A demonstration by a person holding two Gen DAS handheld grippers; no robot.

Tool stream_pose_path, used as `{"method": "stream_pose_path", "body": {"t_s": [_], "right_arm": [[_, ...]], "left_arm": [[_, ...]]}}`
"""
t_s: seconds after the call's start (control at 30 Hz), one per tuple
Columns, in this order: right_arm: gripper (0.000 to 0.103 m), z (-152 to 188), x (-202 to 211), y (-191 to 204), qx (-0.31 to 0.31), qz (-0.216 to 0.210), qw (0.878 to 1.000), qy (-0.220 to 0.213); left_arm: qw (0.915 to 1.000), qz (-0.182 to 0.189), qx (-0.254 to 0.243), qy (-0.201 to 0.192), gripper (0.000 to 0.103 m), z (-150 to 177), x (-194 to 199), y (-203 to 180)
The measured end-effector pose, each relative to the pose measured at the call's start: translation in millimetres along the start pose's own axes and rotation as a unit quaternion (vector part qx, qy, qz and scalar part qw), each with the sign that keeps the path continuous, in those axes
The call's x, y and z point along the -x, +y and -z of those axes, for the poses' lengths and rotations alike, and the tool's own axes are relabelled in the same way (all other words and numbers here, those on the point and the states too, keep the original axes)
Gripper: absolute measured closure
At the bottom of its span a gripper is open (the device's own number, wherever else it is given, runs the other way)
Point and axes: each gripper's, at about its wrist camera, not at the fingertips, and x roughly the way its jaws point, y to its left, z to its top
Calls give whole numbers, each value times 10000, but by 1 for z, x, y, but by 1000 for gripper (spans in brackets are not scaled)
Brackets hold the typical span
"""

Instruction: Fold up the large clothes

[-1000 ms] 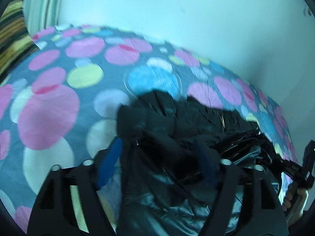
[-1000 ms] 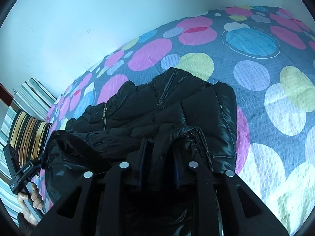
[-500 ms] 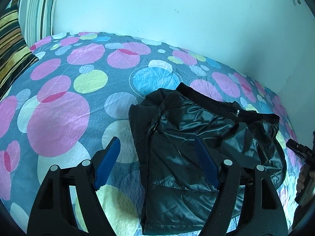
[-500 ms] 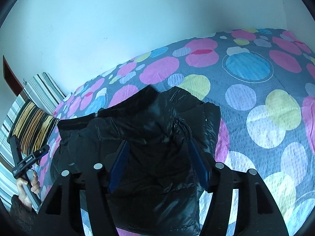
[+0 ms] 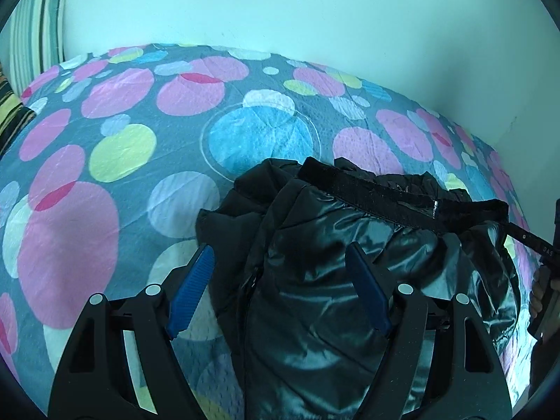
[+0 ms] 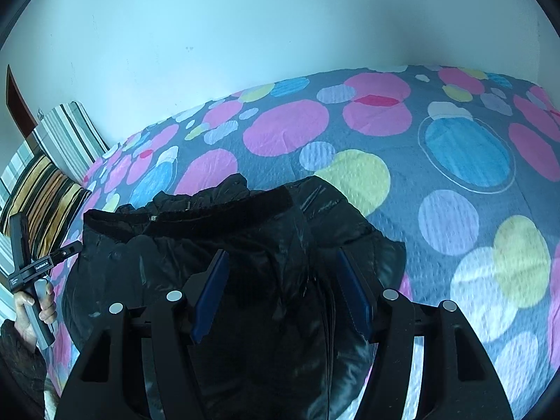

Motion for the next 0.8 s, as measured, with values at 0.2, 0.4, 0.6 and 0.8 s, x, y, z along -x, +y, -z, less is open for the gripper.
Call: {"method": "stream_pose_path", "body": {"t_s": [0.2,0.4,0.6,0.8], "right_arm": [[64,-8,-28,5,130,-2,9995,298],[91,-14,-26,21,434,237,9987,130],[93,-35,-30,36,524,613,9965,-219],[93,-29,-74,27,452,885,9946,306]], "left_arm": [[9991,61,-285,304,68,-7,-21,-8],[9986,-307,-427,-80,89,-17,-10,-17],[9952,-857,-419,-211,90,-33,-22,-23],[9931,-1071,-457,100,89,-25,-61,-19]]}}
